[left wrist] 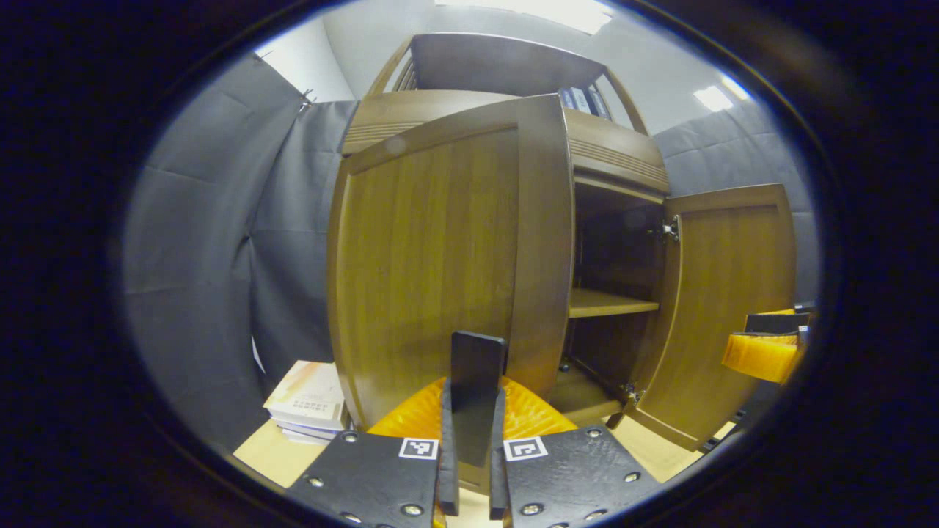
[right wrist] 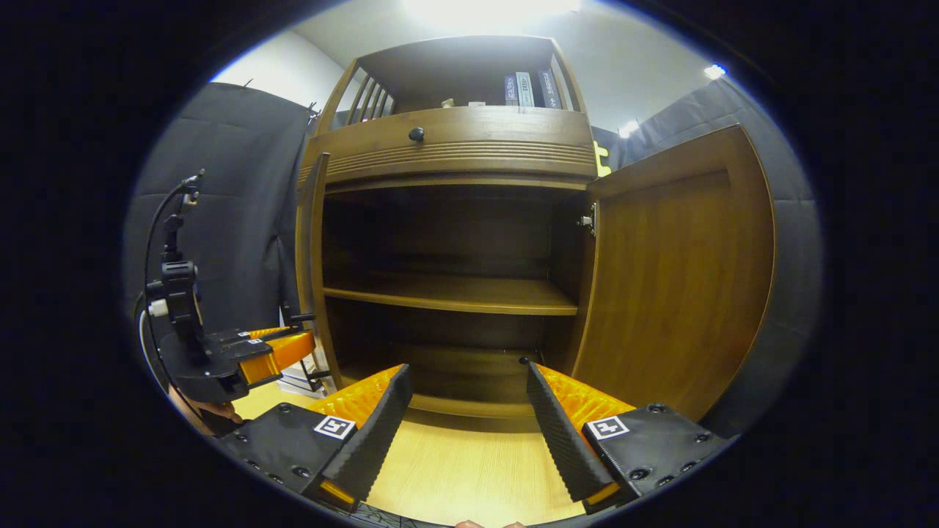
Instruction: Open the right door of the double-door shoe cabinet with the right hand, and open the left door with the left hand.
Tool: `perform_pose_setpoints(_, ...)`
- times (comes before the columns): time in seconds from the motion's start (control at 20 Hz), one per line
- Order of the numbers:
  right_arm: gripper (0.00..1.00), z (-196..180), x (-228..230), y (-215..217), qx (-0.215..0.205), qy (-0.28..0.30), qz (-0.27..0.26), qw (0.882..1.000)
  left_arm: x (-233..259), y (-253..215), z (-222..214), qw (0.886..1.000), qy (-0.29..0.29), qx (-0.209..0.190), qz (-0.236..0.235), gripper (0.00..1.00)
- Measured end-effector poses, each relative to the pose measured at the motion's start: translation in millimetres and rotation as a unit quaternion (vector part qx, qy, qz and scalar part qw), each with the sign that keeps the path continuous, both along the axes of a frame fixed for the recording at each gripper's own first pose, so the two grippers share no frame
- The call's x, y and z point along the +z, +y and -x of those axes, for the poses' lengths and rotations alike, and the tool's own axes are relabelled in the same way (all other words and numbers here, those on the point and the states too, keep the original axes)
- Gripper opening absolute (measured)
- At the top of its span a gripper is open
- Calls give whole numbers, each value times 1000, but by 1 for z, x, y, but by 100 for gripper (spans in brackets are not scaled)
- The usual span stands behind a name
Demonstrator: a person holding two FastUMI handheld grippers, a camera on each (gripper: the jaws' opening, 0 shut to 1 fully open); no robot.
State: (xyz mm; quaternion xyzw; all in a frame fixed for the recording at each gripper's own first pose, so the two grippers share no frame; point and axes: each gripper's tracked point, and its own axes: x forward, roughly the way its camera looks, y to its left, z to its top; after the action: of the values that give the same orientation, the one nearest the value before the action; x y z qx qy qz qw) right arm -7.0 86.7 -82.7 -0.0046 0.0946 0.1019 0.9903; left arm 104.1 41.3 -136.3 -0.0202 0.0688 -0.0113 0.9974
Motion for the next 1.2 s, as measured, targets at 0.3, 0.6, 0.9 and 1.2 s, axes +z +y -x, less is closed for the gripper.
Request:
perform_pose_setpoints(0.3,97,14,7,11,-2,-17,4,1000,1,35,31,1000,-8,-3,-4,19)
perform_pose_setpoints(0.6,97,25,5,27,4,-10,1,1000,5,82,63,1000,-19,5,-3,19)
perform_pose_setpoints(0.9,97,26,11,42,14,-16,10,1000,1,162,88,999,-21,37,0,14)
perform_pose_setpoints(1.2,97,22,21,42,-5,-13,8,1000,-1,228,89,999,-11,3,32,0)
